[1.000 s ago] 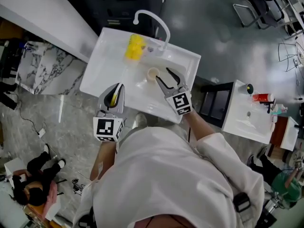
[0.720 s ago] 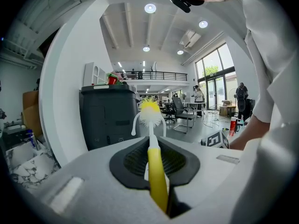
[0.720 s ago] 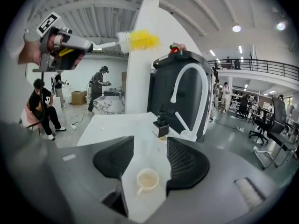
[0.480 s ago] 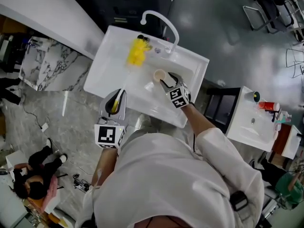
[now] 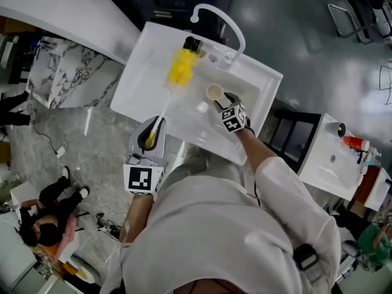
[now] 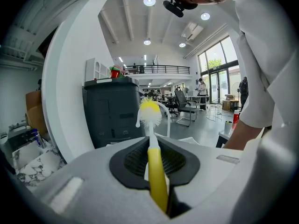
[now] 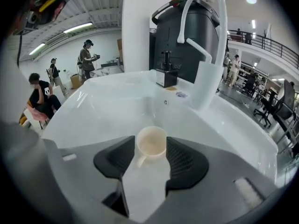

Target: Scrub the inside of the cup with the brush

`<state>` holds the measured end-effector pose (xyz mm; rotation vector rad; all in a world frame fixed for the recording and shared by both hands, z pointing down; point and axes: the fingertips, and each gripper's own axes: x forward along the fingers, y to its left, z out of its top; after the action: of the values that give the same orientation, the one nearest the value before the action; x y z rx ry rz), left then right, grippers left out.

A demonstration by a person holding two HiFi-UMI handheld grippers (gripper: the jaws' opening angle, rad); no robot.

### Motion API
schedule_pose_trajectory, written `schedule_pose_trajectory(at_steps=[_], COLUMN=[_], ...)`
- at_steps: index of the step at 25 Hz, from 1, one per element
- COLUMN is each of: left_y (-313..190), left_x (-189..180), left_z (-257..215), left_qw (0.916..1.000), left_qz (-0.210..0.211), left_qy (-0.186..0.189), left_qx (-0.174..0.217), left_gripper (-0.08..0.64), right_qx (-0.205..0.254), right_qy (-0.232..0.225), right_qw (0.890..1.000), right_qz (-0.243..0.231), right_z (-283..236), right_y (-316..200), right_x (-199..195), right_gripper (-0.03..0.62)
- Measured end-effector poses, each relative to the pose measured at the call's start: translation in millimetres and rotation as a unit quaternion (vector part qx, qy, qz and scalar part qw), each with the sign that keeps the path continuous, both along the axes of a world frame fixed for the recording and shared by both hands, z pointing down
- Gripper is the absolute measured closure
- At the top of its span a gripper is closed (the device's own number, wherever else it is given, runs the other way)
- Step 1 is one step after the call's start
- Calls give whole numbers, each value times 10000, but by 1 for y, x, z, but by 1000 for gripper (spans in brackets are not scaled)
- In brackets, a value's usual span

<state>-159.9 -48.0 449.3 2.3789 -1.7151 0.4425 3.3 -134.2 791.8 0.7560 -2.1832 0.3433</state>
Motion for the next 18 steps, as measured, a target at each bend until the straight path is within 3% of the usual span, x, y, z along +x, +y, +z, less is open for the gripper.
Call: schedule_pose_trajectory(at_steps=[10, 18], left_y=[1, 1], left_x=[-10, -18], left_z=[21, 33], left_qw=[9994, 9985], left_qz=[-152, -234], left_qy=[-127, -208], left_qx=[-300, -450], left_gripper=[517, 517], right_qx=[-638, -874], right_qy=[444, 647], right_qw=[9970, 9938], right_qz=[32, 213], right_z=[64, 94], right_y=[9, 8], right_x=[5, 7], right_gripper=[394, 413])
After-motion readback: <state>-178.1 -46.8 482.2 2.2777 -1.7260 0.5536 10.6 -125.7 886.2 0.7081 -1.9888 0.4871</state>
